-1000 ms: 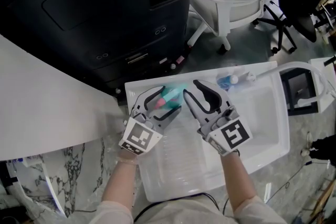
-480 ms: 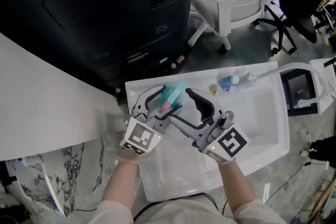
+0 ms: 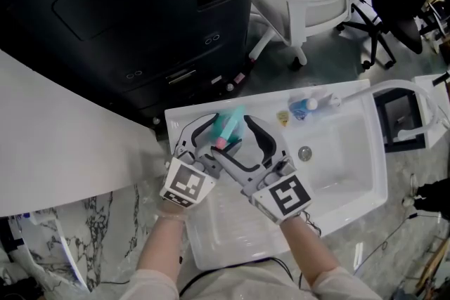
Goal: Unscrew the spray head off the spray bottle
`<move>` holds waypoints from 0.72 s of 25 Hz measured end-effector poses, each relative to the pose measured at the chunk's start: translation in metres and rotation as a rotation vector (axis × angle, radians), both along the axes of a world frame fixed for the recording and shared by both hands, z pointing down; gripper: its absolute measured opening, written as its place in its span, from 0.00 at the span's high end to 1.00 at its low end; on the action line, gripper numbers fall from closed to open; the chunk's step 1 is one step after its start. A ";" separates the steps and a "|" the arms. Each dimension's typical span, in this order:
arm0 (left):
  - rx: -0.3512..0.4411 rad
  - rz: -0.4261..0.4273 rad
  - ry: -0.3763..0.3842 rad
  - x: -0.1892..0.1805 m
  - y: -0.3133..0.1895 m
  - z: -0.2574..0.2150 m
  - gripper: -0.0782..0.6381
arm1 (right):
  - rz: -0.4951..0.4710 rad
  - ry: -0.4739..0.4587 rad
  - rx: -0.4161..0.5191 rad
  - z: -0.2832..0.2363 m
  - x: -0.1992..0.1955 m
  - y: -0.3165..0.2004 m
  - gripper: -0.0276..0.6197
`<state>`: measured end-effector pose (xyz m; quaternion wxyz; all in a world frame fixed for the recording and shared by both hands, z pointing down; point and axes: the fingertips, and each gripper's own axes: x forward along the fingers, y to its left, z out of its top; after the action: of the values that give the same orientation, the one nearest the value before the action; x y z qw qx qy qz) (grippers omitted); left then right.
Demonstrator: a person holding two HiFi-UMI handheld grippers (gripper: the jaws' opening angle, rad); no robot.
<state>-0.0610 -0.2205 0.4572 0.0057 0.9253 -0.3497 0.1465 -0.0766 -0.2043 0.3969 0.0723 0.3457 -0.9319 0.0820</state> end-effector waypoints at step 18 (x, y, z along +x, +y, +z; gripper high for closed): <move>-0.009 -0.016 0.015 0.000 -0.002 0.000 0.46 | 0.173 -0.056 -0.024 -0.001 0.076 -0.004 0.62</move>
<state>-0.0613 -0.2222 0.4574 0.0136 0.9235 -0.3564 0.1410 -0.0009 -0.2079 0.3963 0.0429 0.4218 -0.8991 0.1086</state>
